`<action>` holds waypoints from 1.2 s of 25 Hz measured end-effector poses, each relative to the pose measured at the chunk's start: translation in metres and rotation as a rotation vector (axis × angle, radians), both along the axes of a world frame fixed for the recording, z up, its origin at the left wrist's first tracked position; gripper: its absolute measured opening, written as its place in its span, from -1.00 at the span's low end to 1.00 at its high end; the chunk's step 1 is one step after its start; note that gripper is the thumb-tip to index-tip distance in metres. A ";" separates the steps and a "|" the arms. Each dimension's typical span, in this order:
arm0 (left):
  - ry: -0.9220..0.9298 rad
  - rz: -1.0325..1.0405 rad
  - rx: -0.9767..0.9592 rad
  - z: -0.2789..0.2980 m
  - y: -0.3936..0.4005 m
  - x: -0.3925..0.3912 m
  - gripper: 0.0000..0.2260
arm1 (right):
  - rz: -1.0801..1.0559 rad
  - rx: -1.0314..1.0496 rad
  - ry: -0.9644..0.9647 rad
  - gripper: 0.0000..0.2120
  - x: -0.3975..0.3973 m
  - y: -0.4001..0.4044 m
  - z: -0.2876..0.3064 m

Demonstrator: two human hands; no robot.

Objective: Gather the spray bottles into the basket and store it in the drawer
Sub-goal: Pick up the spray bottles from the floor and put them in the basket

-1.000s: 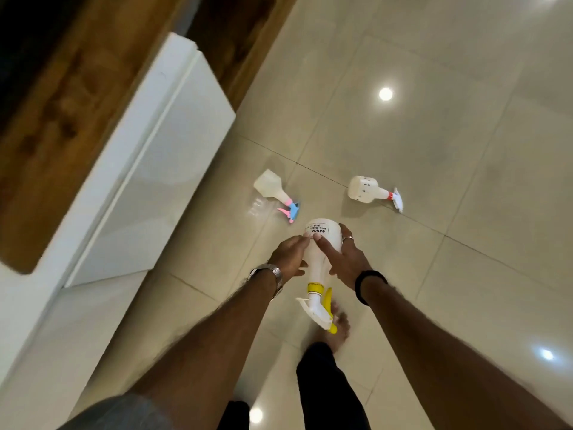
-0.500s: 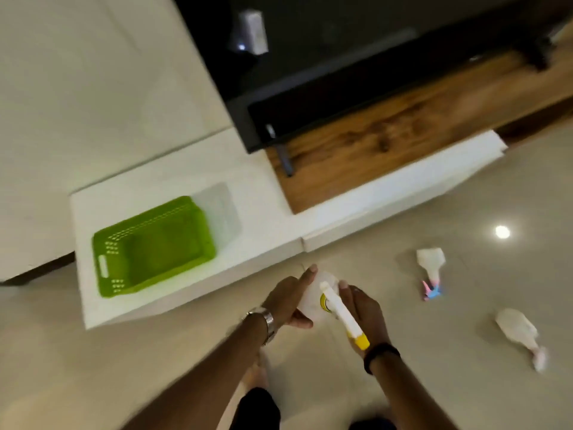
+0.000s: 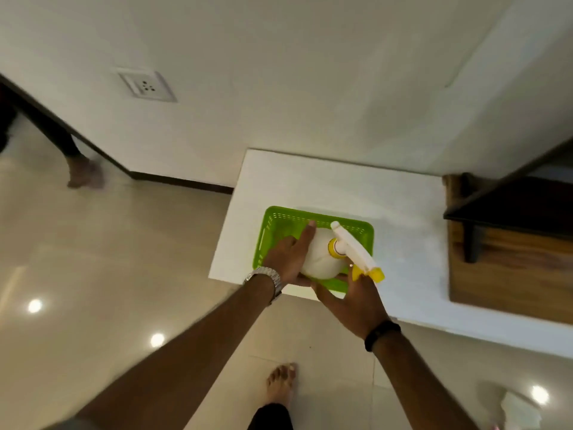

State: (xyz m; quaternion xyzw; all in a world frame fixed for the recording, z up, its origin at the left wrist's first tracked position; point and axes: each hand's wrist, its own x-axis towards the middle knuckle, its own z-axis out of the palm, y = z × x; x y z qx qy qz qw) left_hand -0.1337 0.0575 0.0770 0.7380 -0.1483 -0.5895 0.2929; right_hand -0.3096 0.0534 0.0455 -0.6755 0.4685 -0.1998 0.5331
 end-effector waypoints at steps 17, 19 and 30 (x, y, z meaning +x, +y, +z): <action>-0.664 -0.289 -0.551 -0.073 0.060 0.060 -0.84 | -0.089 -0.062 0.251 -0.14 0.115 -0.047 -0.108; -0.694 -0.318 -0.552 -0.072 0.060 0.057 -0.83 | -0.080 -0.078 0.274 -0.11 0.113 -0.047 -0.107; -0.782 -1.078 -0.663 -0.059 0.089 -0.065 -0.82 | -0.094 -0.426 0.547 -0.33 -0.054 0.027 -0.044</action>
